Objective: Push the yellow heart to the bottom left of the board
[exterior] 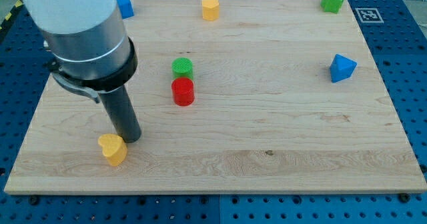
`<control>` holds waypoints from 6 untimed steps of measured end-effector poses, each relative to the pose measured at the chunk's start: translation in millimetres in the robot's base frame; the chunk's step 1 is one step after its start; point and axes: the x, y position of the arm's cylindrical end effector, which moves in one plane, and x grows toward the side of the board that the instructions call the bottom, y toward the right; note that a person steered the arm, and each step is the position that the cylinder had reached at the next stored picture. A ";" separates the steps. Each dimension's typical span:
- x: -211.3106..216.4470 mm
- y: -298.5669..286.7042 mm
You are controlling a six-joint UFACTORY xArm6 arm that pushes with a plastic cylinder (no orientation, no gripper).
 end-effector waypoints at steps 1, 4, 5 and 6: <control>0.0 14.7; 5.6 5.2; 16.4 47.5; 26.0 34.4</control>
